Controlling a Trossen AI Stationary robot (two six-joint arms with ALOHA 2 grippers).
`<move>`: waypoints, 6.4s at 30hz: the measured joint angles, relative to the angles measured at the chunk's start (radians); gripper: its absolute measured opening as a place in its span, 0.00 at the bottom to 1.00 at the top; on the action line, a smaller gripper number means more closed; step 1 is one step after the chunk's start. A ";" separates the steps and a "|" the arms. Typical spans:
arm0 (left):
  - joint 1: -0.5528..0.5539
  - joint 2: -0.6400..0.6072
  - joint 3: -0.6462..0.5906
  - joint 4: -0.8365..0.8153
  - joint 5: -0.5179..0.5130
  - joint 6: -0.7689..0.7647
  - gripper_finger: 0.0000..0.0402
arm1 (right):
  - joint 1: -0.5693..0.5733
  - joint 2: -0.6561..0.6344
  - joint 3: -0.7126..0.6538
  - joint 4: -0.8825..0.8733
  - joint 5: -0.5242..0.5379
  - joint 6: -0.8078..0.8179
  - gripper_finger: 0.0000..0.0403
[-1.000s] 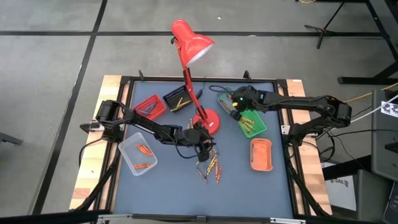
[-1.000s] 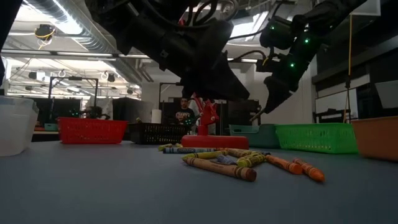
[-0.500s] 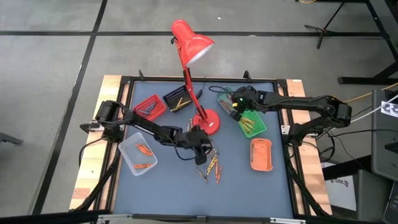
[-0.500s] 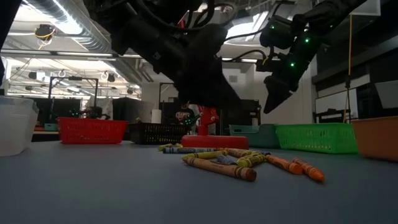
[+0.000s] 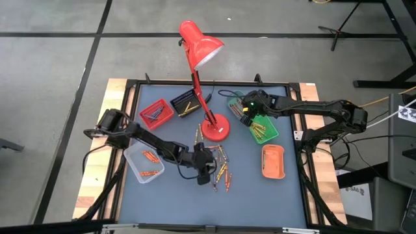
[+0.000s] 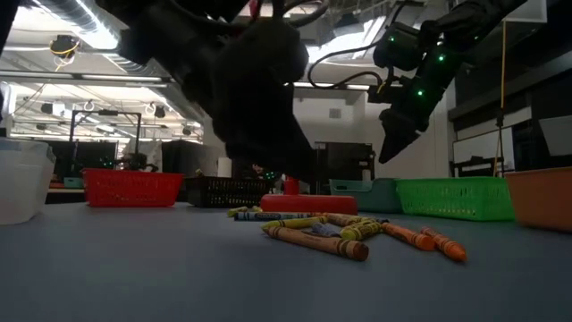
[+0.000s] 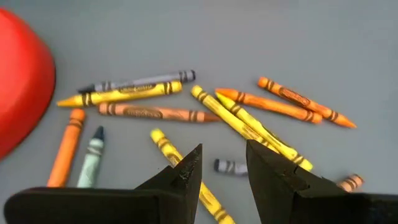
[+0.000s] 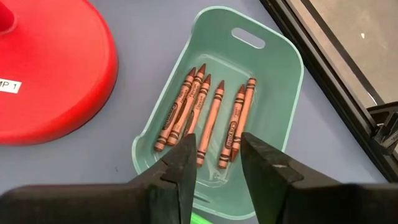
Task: Sort crayons
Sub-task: Put the yellow crayon into the top left black bin, then put the blue crayon into the middle left red bin
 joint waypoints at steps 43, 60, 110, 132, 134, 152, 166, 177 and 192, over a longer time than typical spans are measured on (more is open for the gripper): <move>-0.076 0.096 0.002 -0.077 -0.128 -0.120 0.26 | 0.000 0.000 0.001 0.000 -0.002 0.004 0.30; -0.037 0.098 0.002 -0.084 -0.140 -0.124 0.01 | 0.000 0.000 0.001 0.000 -0.138 0.004 0.30; 0.665 -0.457 -0.001 -0.813 -0.192 0.178 0.02 | 0.502 0.000 0.000 0.210 -0.424 0.087 0.30; 0.724 -0.312 -0.001 -0.655 -0.189 0.176 0.18 | 0.651 0.127 0.000 0.211 0.032 0.458 0.30; 0.724 -0.312 -0.001 -0.655 -0.190 0.176 0.18 | 0.651 0.160 0.000 0.214 0.050 0.475 0.30; 0.724 -0.312 -0.001 -0.655 -0.190 0.175 0.18 | 0.649 0.328 0.000 0.240 -0.051 0.510 0.30; 0.724 -0.312 -0.001 -0.655 -0.190 0.175 0.18 | 0.649 0.328 0.000 0.300 -0.017 0.584 0.30; 0.724 -0.312 0.000 -0.656 -0.190 0.174 0.18 | 0.649 0.365 0.000 0.325 -0.016 0.597 0.30; 0.723 -0.312 0.000 -0.656 -0.190 0.175 0.18 | 0.650 0.395 0.003 0.319 0.039 0.631 0.30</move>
